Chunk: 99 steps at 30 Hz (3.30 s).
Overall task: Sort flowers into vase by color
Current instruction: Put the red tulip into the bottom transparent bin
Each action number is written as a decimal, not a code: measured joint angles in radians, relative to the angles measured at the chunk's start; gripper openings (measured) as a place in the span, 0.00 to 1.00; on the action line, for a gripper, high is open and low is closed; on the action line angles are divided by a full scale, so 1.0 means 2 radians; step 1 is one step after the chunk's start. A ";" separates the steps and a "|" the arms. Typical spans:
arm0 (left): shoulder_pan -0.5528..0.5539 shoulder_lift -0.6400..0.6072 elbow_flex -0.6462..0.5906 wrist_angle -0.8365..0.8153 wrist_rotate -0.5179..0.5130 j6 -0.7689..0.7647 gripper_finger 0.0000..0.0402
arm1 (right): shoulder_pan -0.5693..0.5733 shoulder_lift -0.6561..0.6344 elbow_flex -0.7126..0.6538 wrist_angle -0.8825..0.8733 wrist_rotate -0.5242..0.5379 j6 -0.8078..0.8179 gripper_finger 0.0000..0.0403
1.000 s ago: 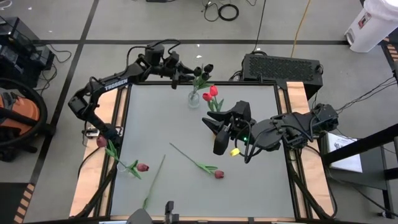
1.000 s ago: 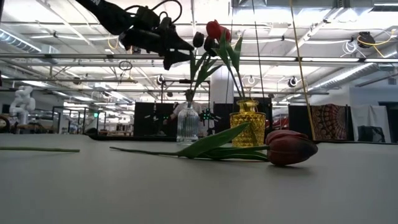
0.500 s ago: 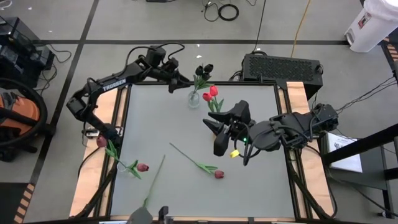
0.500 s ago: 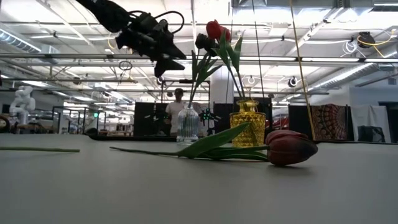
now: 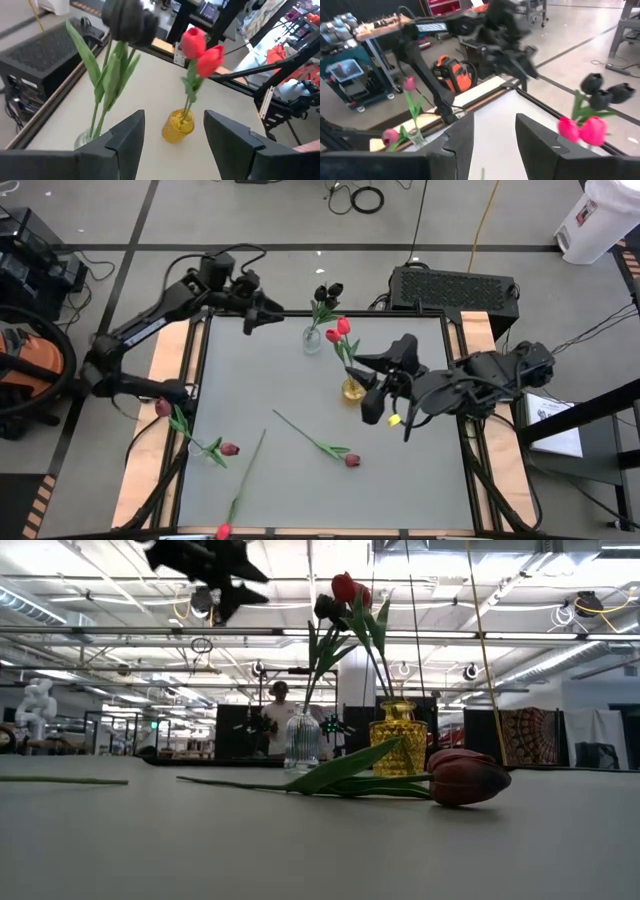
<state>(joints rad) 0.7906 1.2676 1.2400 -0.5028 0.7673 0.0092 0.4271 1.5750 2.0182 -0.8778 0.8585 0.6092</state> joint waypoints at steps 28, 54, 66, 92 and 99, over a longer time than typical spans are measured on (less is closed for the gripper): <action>0.000 -0.172 0.000 -0.221 -0.211 0.085 0.52 | 0.001 -0.052 0.000 -0.255 -0.013 0.096 0.34; -0.001 -0.154 0.000 -0.238 -0.203 0.131 0.52 | 0.001 0.000 0.000 -0.225 -0.092 0.134 0.34; -0.001 -0.154 0.000 -0.238 -0.203 0.130 0.52 | 0.001 0.070 0.000 -0.233 -0.151 0.165 0.34; -0.001 -0.154 0.000 -0.237 -0.203 0.130 0.52 | -0.016 0.246 0.000 -0.209 -0.318 0.162 0.34; -0.001 -0.154 0.000 -0.238 -0.203 0.130 0.52 | -0.039 0.279 0.000 -0.201 -0.373 0.214 0.34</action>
<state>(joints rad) 0.7895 0.9596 1.2404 -0.9779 0.3619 0.2695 0.3499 2.1330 2.0174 -1.2797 0.1127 1.0370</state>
